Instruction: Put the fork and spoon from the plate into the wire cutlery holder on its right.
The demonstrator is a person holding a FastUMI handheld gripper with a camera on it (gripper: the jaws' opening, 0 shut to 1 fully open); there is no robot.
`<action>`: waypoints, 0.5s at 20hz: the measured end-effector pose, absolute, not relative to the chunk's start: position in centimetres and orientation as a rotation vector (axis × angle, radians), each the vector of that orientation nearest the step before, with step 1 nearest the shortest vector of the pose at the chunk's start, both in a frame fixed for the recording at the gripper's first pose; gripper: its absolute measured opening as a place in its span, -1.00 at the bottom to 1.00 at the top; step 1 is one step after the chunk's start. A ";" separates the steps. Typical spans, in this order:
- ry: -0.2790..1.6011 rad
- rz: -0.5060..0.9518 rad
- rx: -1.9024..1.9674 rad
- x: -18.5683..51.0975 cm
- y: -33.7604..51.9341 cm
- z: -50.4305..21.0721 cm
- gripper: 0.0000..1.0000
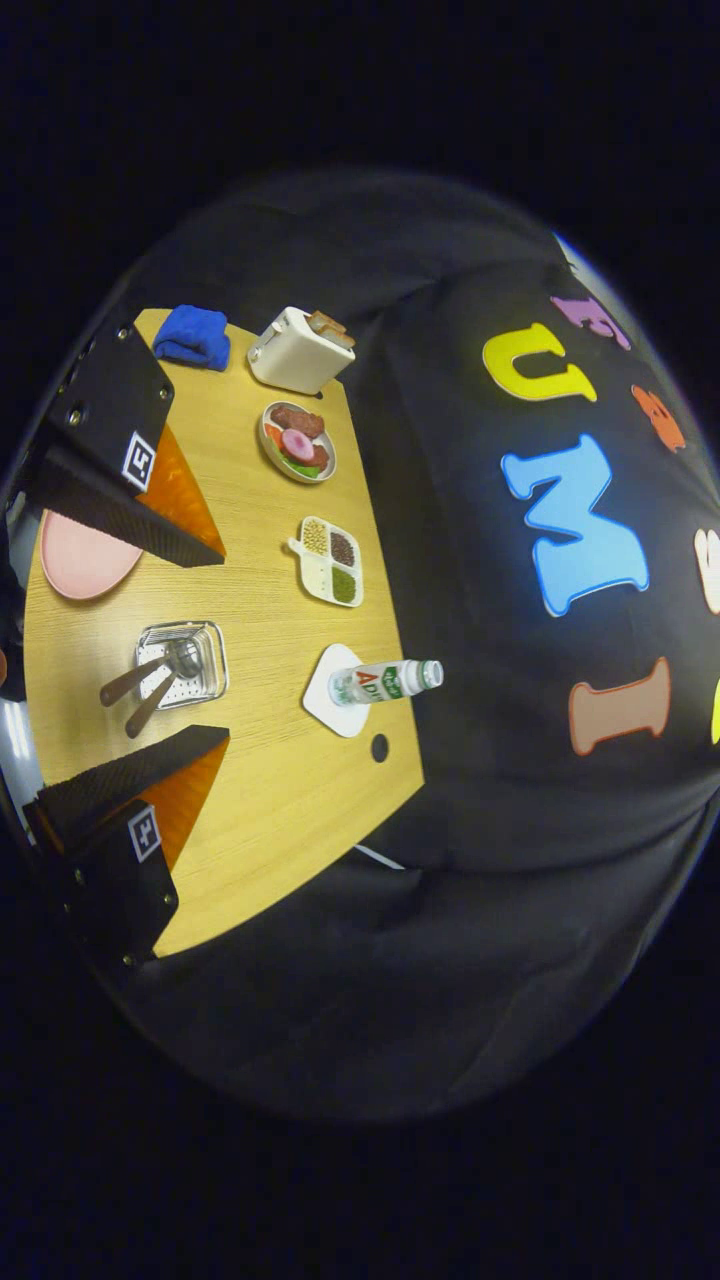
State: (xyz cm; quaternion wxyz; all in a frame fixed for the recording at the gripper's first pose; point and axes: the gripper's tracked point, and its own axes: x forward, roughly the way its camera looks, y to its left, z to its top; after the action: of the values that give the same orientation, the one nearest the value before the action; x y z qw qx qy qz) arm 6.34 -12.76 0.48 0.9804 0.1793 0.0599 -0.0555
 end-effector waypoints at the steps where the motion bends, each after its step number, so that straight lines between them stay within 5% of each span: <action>1: 0.052 -0.130 0.319 5.8 -13.0 2.2 0.96; 10: -0.346 -0.279 0.101 -1.0 -13.1 12.7 0.95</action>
State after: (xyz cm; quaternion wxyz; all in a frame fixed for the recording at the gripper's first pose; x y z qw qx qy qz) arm -0.96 -13.14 12.67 0.9741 0.0499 -0.1717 -0.1384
